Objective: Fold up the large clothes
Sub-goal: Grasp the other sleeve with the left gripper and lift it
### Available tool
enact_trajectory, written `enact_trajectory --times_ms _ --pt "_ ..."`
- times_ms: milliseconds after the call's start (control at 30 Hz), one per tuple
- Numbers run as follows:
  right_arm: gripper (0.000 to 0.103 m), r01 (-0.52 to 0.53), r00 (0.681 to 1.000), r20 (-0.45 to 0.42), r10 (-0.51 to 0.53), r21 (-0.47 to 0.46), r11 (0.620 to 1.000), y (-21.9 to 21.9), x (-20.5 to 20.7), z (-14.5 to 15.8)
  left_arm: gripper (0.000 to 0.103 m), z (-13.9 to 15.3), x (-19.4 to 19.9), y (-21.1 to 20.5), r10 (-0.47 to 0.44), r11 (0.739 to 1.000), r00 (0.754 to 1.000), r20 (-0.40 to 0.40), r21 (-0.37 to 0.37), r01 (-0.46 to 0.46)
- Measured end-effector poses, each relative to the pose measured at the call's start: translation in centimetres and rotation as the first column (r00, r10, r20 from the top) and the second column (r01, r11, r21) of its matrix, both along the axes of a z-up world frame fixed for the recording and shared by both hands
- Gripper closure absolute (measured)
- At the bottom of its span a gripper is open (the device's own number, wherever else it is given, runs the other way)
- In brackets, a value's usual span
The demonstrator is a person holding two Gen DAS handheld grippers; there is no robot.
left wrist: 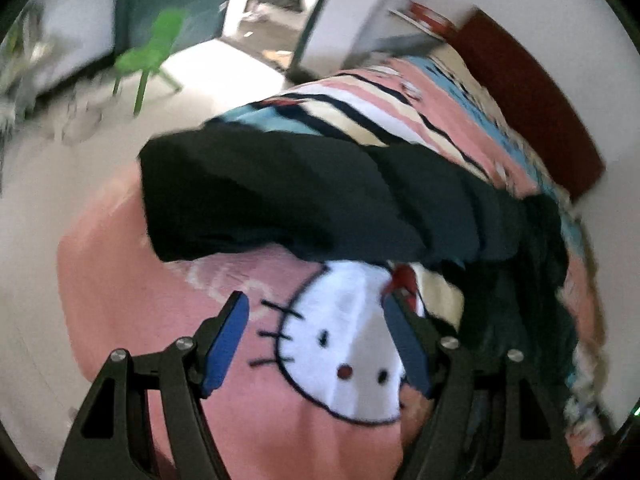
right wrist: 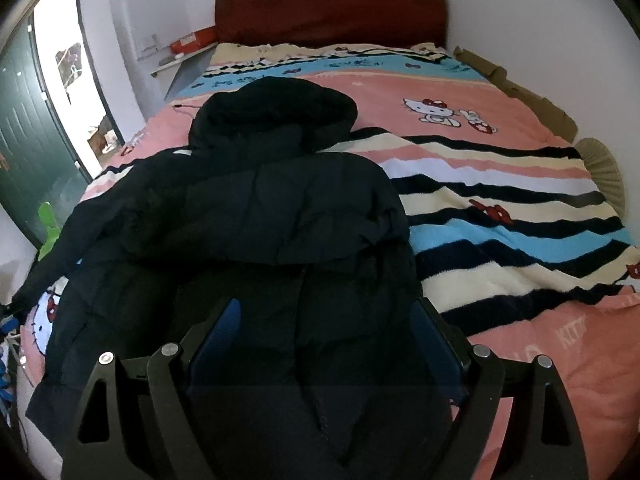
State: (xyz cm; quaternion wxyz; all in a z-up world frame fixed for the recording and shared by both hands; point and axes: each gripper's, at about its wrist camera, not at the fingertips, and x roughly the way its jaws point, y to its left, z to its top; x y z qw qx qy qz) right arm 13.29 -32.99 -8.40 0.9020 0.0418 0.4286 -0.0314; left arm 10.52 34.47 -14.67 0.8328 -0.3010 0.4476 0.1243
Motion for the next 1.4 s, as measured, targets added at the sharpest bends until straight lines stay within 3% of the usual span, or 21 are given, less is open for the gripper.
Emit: enact_trajectory --times_ms 100,200,433,500,567,600,667,767,1033,1400 --pt "0.017 0.002 1.000 -0.008 -0.002 -0.017 1.000 0.6 0.5 -0.1 0.035 -1.8 0.0 2.6 0.105 0.984 0.993 0.045 -0.146 -0.098" --pt "0.017 -0.005 1.000 -0.022 0.004 -0.046 0.999 1.1 1.0 -0.3 0.035 -3.5 1.0 4.2 0.212 0.940 0.975 0.069 -0.286 -0.184" --pt "0.017 -0.013 0.999 -0.038 0.009 -0.086 0.996 1.5 1.8 -0.5 0.038 -5.7 3.0 6.8 0.404 0.830 0.913 0.049 -0.438 -0.344" --pt "0.017 -0.008 0.999 -0.041 0.005 -0.087 0.996 1.4 2.0 -0.6 0.047 -6.1 3.1 7.5 0.449 0.806 0.893 0.037 -0.449 -0.386" --pt "0.017 -0.008 0.999 -0.041 0.004 -0.092 0.996 1.2 2.2 -0.6 0.071 -6.5 3.1 8.0 0.465 0.793 0.885 0.025 -0.456 -0.404" --pt "0.017 -0.007 0.999 -0.041 0.004 -0.094 0.996 1.2 2.2 -0.6 0.076 -6.7 3.0 8.2 0.469 0.787 0.883 0.027 -0.467 -0.404" --pt "0.017 -0.007 0.999 -0.039 0.003 -0.093 0.996 0.9 2.3 -0.6 0.086 -6.5 2.9 8.3 0.463 0.797 0.886 0.039 -0.456 -0.396" --pt "0.017 -0.001 0.999 -0.035 -0.002 -0.088 0.996 0.5 2.4 -0.7 0.089 -5.5 3.1 8.1 0.440 0.826 0.896 0.063 -0.420 -0.376" --pt "0.017 0.012 1.000 -0.018 -0.013 -0.052 0.999 -1.0 1.5 -0.7 0.090 -0.9 3.1 6.7 0.381 0.888 0.916 0.124 -0.326 -0.325" --pt "0.017 0.081 0.996 0.041 -0.080 -0.022 0.996 -6.2 -1.1 0.3 0.092 8.2 3.3 1.7 0.268 0.956 0.935 0.234 -0.187 -0.227"
